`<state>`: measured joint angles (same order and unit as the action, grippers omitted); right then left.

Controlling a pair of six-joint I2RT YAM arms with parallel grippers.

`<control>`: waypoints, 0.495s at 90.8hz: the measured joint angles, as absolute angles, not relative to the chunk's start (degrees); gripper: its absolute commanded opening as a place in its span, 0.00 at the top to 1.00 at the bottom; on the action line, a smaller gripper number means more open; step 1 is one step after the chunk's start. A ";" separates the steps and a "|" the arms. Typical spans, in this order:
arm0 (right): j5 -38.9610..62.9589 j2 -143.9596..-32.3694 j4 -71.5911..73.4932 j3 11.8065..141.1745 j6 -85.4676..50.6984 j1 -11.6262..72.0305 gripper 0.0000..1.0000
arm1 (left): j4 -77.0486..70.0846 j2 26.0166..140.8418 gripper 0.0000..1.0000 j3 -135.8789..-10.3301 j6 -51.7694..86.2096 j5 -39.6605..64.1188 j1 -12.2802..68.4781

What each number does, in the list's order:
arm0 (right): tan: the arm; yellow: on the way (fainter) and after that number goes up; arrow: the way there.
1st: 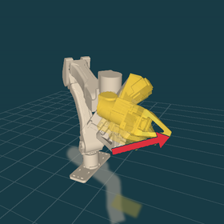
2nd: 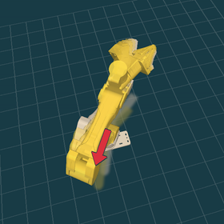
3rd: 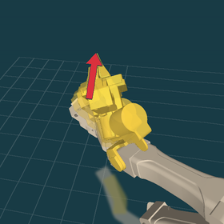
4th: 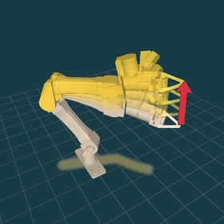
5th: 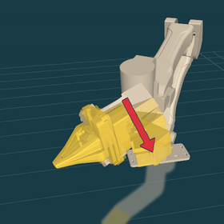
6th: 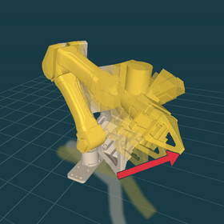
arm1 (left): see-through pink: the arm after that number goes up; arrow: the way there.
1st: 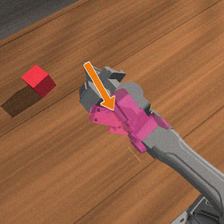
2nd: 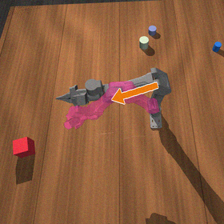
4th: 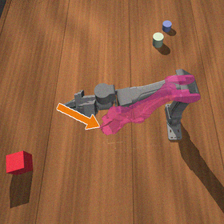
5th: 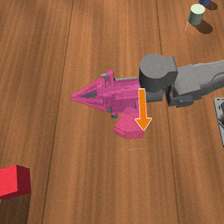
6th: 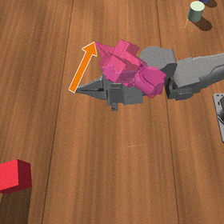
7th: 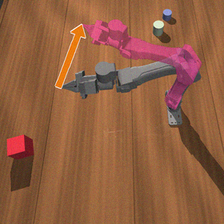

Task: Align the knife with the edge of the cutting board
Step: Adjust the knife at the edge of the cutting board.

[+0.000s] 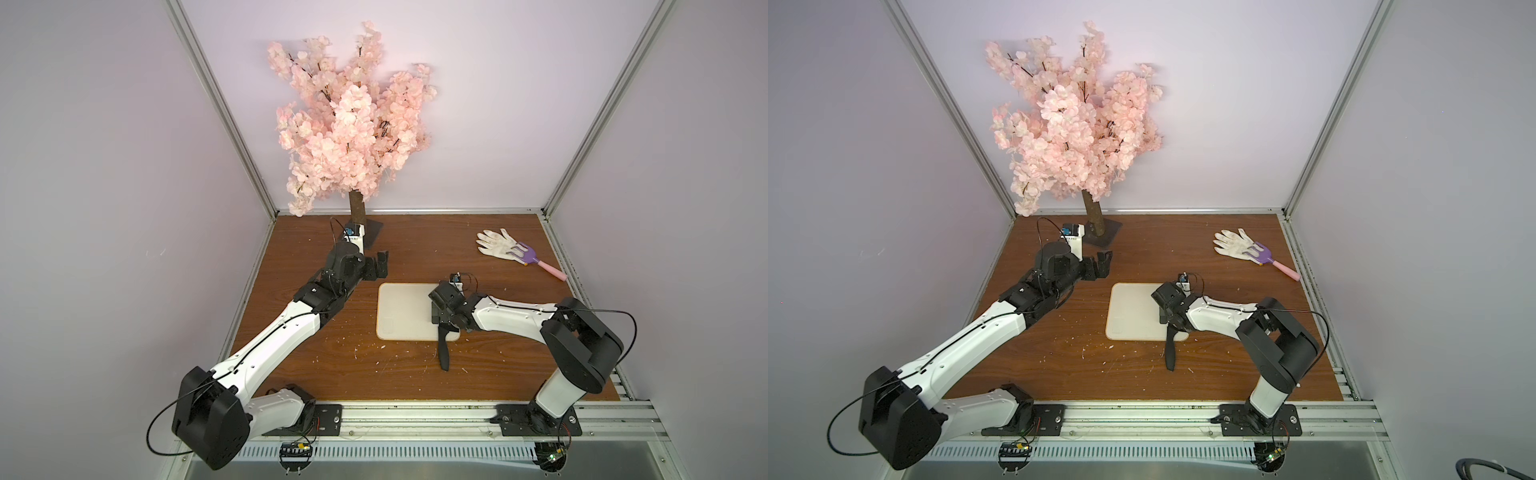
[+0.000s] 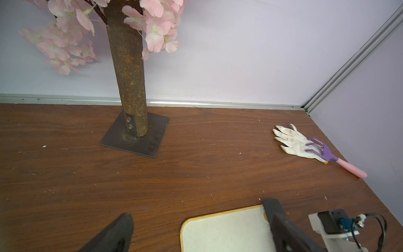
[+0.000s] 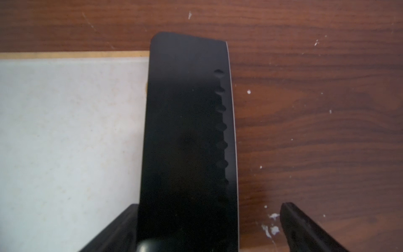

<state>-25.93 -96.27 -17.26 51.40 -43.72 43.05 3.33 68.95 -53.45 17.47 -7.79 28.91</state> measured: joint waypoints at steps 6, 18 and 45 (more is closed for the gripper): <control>-25.71 -96.27 -17.21 51.40 -43.48 43.05 0.01 | 3.33 68.95 0.00 -53.45 17.47 -7.77 28.91; -24.45 -96.12 -17.12 51.40 -43.27 43.07 0.01 | 3.33 68.95 0.01 -53.45 17.47 -7.79 28.91; -22.85 -93.86 -17.65 51.42 -42.98 45.63 0.01 | 3.33 68.95 0.00 -53.45 17.45 -7.99 28.91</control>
<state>-22.85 -93.86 -17.65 51.42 -42.98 45.63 3.33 68.95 -53.45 17.45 -7.99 28.91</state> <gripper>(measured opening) 0.990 0.995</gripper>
